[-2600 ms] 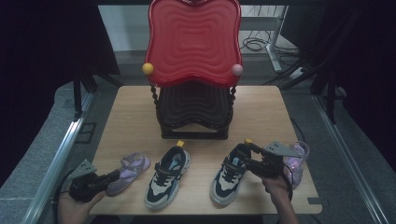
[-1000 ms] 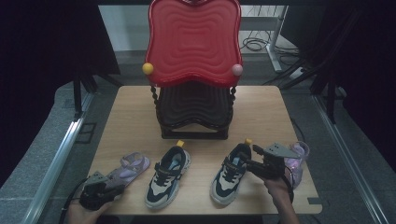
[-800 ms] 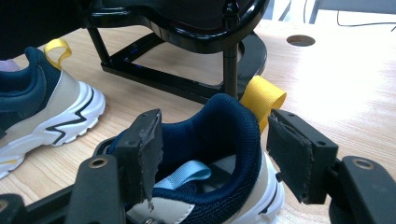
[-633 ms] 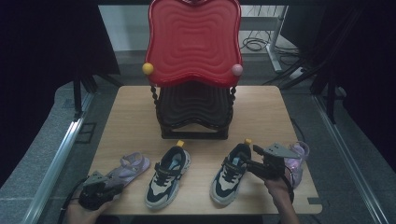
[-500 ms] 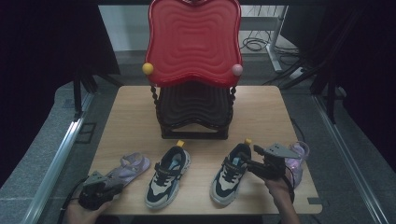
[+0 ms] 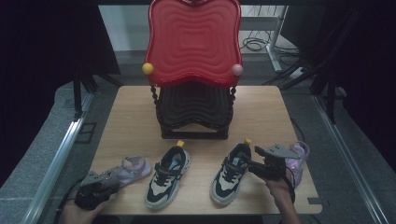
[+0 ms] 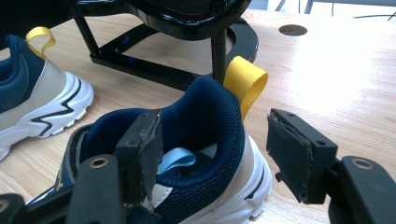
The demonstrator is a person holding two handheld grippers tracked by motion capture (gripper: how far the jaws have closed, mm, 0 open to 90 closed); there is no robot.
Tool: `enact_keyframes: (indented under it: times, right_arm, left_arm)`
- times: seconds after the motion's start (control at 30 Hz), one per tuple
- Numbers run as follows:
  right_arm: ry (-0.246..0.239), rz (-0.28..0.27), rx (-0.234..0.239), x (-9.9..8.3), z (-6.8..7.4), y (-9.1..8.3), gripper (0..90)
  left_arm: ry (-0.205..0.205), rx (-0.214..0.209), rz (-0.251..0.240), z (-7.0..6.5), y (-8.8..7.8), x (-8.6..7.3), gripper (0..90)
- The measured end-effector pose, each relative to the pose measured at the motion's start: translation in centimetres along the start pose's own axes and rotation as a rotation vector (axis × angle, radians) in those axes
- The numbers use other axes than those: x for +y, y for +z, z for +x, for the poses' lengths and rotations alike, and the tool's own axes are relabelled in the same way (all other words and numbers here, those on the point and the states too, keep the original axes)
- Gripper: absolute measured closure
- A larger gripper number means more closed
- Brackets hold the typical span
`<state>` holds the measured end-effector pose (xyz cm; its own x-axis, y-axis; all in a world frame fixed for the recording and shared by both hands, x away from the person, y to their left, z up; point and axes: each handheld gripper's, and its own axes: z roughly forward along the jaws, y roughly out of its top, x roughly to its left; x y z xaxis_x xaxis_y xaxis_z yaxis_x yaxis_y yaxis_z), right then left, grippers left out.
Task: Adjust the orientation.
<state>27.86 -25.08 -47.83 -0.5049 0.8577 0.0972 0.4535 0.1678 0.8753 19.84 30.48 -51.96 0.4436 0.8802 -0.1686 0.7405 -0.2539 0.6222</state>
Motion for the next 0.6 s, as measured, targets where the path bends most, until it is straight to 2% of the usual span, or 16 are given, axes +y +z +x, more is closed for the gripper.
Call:
enact_keyframes:
  times: [0.07, 0.33, 0.6]
  right_arm:
    - [0.000, 0.001, -0.002, 0.0, -0.1, 0.0, 37.2]
    - [0.012, 0.007, -0.012, -0.2, -0.6, -0.1, 37.2]
    - [0.034, 0.010, -0.008, -0.3, -0.9, -0.2, 37.2]
  left_arm:
    - [-0.013, 0.027, -0.004, 0.4, -0.4, -0.2, 90.0]
    - [-0.048, 0.022, -0.013, 1.5, -0.7, -0.5, 90.0]
    - [-0.060, 0.047, -0.011, 2.1, -0.9, -0.5, 89.9]
